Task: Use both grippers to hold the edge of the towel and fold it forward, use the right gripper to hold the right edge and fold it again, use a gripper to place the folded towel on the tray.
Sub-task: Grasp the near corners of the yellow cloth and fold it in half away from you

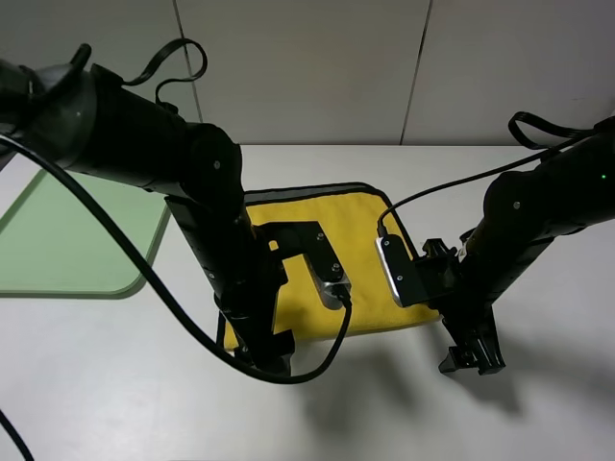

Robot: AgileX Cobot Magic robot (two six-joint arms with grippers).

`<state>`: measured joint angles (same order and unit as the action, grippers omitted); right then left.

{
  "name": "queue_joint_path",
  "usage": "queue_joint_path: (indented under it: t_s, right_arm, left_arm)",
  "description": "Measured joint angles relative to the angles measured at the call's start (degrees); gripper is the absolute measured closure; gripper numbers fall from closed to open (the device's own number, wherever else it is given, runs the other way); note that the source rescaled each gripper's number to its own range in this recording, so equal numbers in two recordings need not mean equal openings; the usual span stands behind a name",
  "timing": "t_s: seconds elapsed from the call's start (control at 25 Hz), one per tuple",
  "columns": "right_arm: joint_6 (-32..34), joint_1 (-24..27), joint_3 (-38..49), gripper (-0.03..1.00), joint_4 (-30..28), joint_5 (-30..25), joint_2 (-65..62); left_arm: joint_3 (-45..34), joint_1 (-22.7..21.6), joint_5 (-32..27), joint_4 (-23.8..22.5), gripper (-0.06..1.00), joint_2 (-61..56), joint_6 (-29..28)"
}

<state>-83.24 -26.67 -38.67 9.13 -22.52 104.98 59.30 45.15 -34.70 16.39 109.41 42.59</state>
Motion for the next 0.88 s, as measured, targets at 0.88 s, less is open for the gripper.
queue_joint_path:
  t_s: [0.88]
  right_arm:
    - [0.00,0.00,-0.04,-0.03,0.46,-0.06,0.00]
  left_arm:
    - [0.59,0.00,0.74,-1.05,0.13,6.35,-0.04]
